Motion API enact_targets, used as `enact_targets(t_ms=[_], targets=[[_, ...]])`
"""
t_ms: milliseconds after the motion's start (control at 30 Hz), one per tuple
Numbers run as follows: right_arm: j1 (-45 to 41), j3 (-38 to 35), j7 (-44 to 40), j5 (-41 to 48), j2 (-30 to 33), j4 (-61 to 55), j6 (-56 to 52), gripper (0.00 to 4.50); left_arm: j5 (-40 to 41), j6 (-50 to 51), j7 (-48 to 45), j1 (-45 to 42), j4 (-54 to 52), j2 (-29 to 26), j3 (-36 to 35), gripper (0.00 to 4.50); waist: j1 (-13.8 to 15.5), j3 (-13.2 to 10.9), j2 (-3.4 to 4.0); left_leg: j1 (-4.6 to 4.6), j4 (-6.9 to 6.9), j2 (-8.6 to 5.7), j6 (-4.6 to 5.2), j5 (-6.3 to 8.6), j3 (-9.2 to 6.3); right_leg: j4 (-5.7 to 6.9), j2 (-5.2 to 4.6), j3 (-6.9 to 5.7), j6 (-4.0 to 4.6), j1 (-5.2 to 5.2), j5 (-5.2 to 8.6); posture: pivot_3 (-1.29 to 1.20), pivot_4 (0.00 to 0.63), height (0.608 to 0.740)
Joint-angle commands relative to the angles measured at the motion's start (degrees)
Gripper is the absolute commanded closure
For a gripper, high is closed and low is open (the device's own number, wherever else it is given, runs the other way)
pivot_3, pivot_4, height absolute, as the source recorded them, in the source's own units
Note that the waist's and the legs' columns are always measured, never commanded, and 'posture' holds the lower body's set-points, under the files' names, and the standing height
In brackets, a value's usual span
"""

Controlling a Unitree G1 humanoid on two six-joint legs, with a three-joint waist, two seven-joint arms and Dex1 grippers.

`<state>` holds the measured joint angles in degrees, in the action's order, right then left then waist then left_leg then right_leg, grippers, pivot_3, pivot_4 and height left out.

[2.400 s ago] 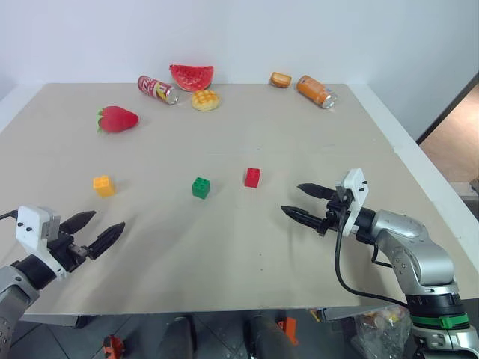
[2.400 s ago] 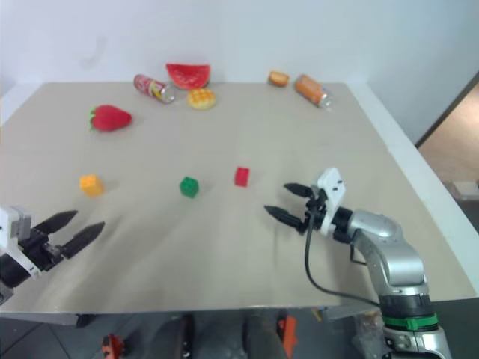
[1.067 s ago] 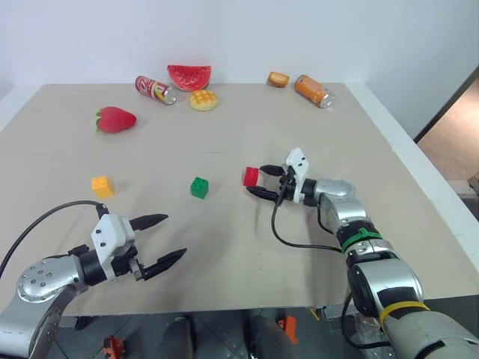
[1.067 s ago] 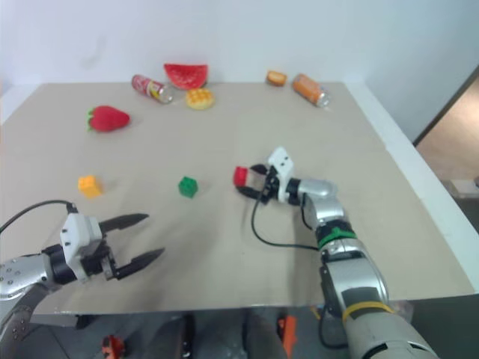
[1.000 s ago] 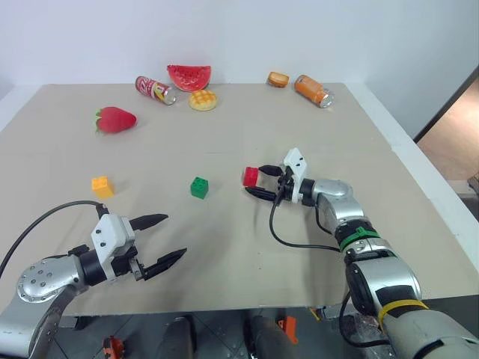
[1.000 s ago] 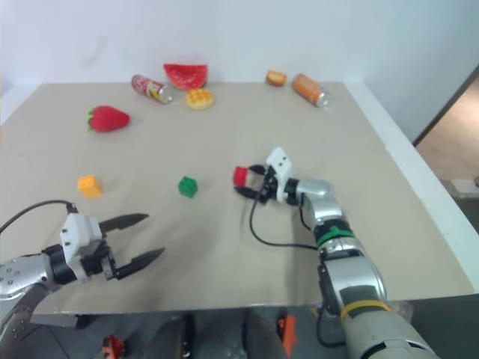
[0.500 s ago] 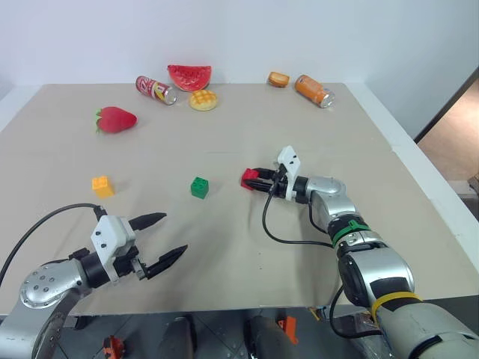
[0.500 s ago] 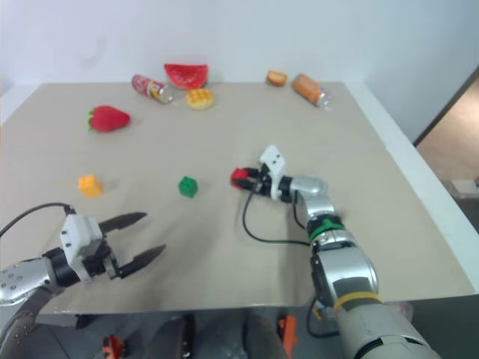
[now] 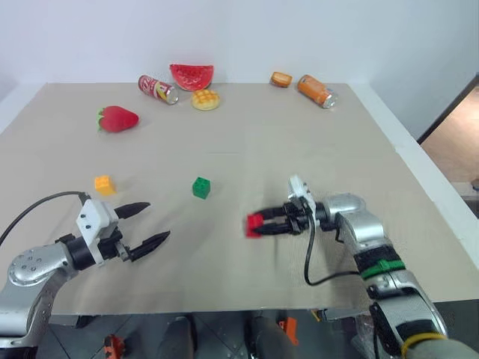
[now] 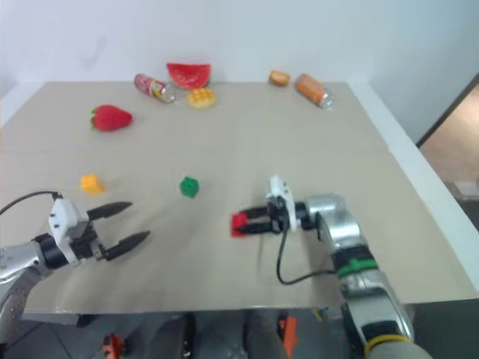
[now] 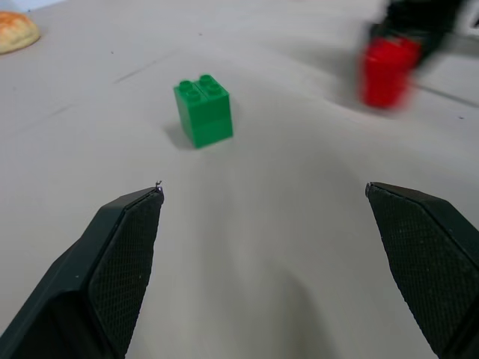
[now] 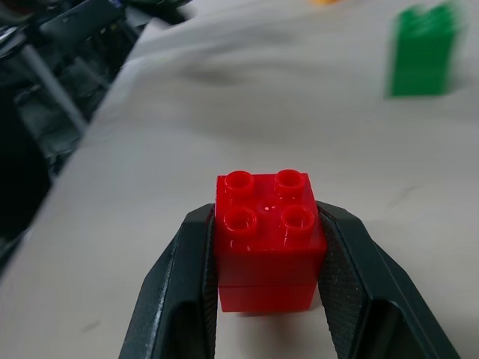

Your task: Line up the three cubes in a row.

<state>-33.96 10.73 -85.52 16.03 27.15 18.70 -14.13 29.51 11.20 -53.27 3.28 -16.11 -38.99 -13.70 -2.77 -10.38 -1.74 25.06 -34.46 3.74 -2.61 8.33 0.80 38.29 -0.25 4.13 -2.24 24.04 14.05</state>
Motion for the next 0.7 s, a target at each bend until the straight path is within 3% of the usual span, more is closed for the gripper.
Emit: enact_targets(t_ms=[33, 233, 700], targets=[[-1.2, -0.3, 3.0, 0.0, -1.1, -3.1, 1.2, 3.27, 0.2, -0.5, -0.2, -0.7, -0.8, 0.7, 0.8, 0.00, -0.3, 0.0, 0.00, -0.04, 0.00, 0.03, 0.00, 0.00, 0.05, 0.00, 0.02, 0.01, 0.08, 0.02, -0.04, 0.00, 0.150, 0.740], [-2.7, 0.5, 5.5, -3.1, -2.2, 1.1, 9.1, 3.27, -0.3, -1.1, -0.4, 0.4, -1.1, 0.6, 0.7, 0.00, 0.0, 0.0, -0.01, -0.08, -0.08, 0.07, 0.06, -0.12, 0.02, 0.01, 0.09, 0.01, 0.28, 0.02, -0.18, 0.00, 0.150, 0.740], [-5.3, 0.0, 2.8, -2.2, -1.5, 5.9, 11.3, 3.27, 0.1, -1.1, 0.8, 1.2, -1.8, 1.1, 0.1, 0.00, 0.1, 0.0, -0.01, 0.00, -0.08, 0.06, 0.05, -0.11, 0.08, 0.00, 0.07, 0.06, 0.21, 0.05, -0.13, 0.00, 0.150, 0.740]])
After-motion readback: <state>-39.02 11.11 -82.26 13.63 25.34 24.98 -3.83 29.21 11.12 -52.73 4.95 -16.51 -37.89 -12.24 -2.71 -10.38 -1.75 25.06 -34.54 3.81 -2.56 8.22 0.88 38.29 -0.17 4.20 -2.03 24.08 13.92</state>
